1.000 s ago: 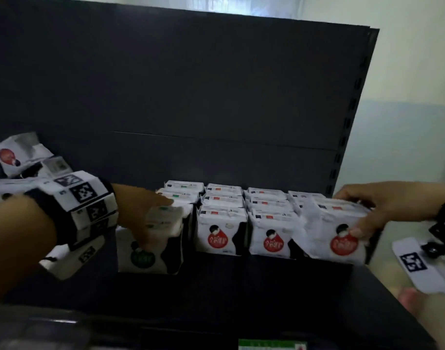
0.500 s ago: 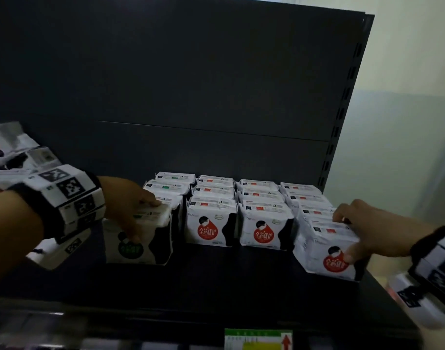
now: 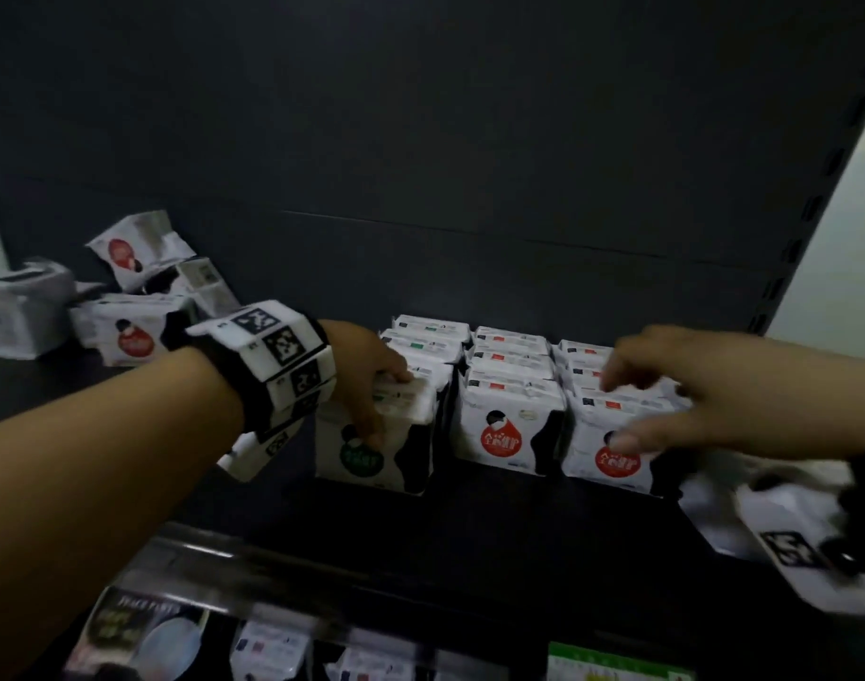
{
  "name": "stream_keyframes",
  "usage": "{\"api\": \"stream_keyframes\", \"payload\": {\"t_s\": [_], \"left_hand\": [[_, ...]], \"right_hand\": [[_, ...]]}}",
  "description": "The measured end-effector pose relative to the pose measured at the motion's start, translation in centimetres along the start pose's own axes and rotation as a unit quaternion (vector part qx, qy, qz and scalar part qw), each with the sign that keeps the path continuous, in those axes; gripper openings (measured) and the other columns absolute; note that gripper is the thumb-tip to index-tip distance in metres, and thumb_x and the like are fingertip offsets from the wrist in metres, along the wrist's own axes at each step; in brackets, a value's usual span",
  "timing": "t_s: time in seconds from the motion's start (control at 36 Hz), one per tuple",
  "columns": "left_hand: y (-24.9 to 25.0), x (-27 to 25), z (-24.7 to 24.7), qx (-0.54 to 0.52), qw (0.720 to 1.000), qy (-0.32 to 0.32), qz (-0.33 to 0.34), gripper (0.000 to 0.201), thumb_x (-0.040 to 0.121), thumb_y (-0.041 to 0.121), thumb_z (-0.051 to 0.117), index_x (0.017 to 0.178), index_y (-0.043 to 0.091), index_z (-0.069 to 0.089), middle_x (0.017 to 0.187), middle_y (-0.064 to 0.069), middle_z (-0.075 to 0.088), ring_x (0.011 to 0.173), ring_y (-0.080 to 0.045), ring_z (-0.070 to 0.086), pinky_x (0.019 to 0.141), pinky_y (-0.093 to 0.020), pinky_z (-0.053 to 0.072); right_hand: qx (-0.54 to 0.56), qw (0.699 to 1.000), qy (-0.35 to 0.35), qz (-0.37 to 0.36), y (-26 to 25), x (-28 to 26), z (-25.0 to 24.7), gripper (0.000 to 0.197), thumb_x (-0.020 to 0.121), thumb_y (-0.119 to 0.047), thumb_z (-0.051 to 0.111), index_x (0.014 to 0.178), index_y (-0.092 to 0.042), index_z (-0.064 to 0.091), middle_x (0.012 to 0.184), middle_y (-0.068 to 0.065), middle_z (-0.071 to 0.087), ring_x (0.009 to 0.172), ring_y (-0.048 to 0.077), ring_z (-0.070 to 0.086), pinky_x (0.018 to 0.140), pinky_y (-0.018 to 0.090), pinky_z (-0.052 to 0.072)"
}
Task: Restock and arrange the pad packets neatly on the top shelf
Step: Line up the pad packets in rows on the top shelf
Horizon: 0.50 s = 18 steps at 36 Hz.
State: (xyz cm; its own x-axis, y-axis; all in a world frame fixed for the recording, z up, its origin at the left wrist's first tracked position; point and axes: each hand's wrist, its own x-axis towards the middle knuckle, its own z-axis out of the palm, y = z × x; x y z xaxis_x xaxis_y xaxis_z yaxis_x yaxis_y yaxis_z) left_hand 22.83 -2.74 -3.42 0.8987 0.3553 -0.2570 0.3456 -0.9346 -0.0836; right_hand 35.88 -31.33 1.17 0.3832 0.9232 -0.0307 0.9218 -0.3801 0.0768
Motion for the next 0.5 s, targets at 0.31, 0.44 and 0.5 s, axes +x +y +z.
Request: {"api": "stream_keyframes", "payload": {"t_s": [0.31, 0.44, 0.5], "left_hand": [[-5.0, -2.6, -0.7, -0.166, 0.981, 0.070, 0.076, 0.065, 0.082, 0.061, 0.055, 0.136, 0.026, 0.047, 0.139, 0.003, 0.048, 0.125, -0.013, 0.045, 0.099, -0.023, 0.030], [-12.7, -5.0, -1.6, -0.092, 0.987, 0.126, -0.050, 0.049, 0.090, 0.043, 0.057, 0.136, 0.029, 0.047, 0.140, 0.006, 0.049, 0.125, -0.012, 0.045, 0.092, -0.019, 0.026], [-17.0, -5.9, -1.5, -0.068, 0.983, 0.126, -0.113, 0.046, 0.093, 0.035, 0.055, 0.138, 0.028, 0.047, 0.141, 0.005, 0.048, 0.128, -0.015, 0.044, 0.099, -0.022, 0.029]], "right_hand": [[0.014, 0.993, 0.036, -0.113, -15.4, 12.6, -4.9, 0.033, 0.085, -0.051, 0.062, 0.110, -0.029, 0.061, 0.099, -0.013, 0.063, 0.090, 0.007, 0.056, 0.073, 0.021, 0.043], [-0.014, 0.992, 0.036, -0.118, -21.5, 18.6, -5.8, 0.022, 0.091, -0.029, 0.056, 0.106, -0.018, 0.068, 0.096, 0.003, 0.072, 0.085, 0.018, 0.063, 0.079, 0.031, 0.050], [-0.028, 0.992, 0.036, -0.121, -24.7, 21.7, -5.7, 0.024, 0.092, -0.024, 0.054, 0.105, -0.012, 0.070, 0.092, 0.006, 0.073, 0.075, 0.019, 0.062, 0.078, 0.032, 0.052]]}}
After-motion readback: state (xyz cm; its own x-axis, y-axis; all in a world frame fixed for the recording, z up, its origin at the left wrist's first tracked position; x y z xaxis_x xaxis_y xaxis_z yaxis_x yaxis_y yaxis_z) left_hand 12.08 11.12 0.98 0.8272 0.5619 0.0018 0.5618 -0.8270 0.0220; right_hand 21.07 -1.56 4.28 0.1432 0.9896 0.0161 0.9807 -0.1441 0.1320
